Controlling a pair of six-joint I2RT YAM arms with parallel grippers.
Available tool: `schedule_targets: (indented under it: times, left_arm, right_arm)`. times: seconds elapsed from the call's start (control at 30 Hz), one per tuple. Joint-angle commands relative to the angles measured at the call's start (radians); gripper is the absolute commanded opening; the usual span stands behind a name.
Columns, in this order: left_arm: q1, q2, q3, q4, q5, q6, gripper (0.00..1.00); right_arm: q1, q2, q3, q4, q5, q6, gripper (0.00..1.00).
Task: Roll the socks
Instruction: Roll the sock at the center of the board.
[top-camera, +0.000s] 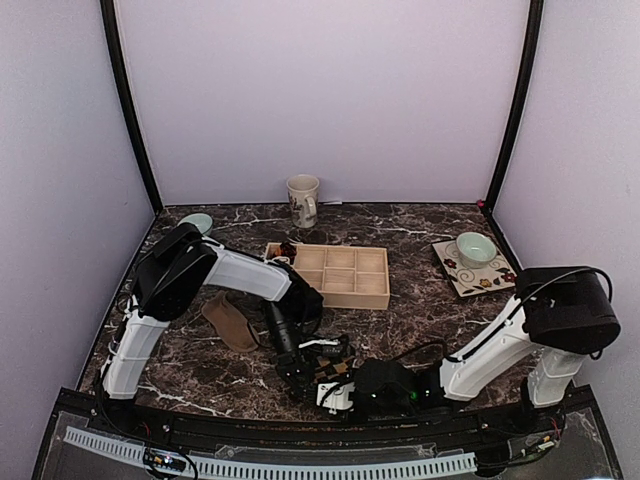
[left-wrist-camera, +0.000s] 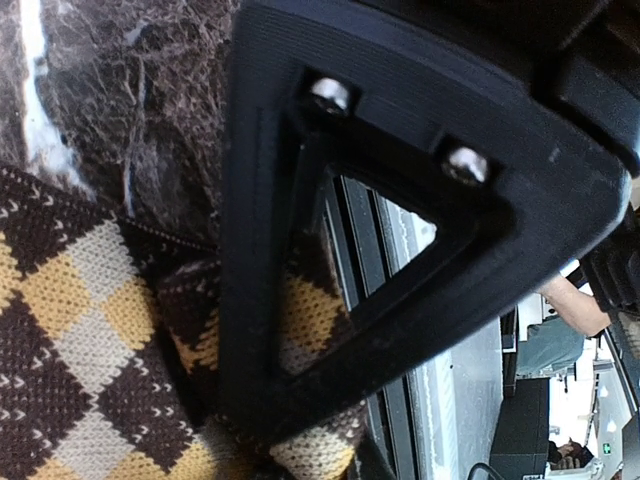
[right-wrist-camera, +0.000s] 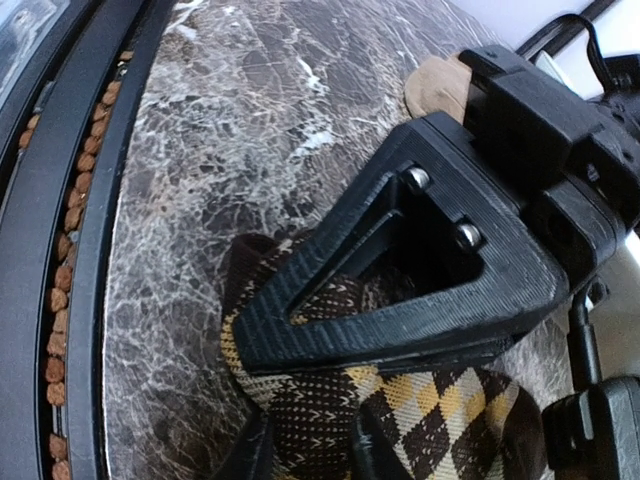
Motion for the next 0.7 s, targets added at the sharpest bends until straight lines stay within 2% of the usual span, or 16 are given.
schedule_targets:
  times: [0.0,0.1,0.17,0.2,0.23,0.27,0.3,0.33,0.67]
  left_arm:
    - [-0.007,0.047,-0.034,0.05,-0.222,-0.001,0.15]
    - [-0.005,0.045,-0.044,0.064,-0.238,-0.013,0.19]
    - [0.003,0.032,-0.055,0.091,-0.256,-0.04,0.29]
    - [0.01,0.019,-0.062,0.103,-0.258,-0.055,0.42]
    - [0.021,0.004,-0.068,0.11,-0.258,-0.066,0.5]
    - [0.035,-0.014,-0.073,0.111,-0.258,-0.071,0.65]
    - [0.05,-0.038,-0.08,0.113,-0.254,-0.077,0.88]
    - [0.072,-0.062,-0.09,0.123,-0.255,-0.087,0.98]
    - [0.155,-0.307,-0.213,0.228,-0.325,-0.177,0.97]
  right_arm:
    - [0.011,0.024,0.008,-0.011,0.024,0.036,0.17]
    - [0.035,0.032,0.004,-0.02,0.071,0.06,0.12]
    - [0.046,0.037,0.003,-0.037,0.078,0.092,0.05]
    - [0.049,0.04,0.003,-0.046,0.076,0.114,0.0]
    - [0.051,0.043,0.001,-0.055,0.077,0.143,0.0]
    - [0.051,0.046,-0.006,-0.054,0.076,0.174,0.0]
    - [0.052,0.048,-0.015,-0.047,0.077,0.207,0.0]
    - [0.052,0.051,-0.028,-0.028,0.078,0.239,0.0]
    - [0.026,0.068,-0.11,0.047,-0.033,0.46,0.0]
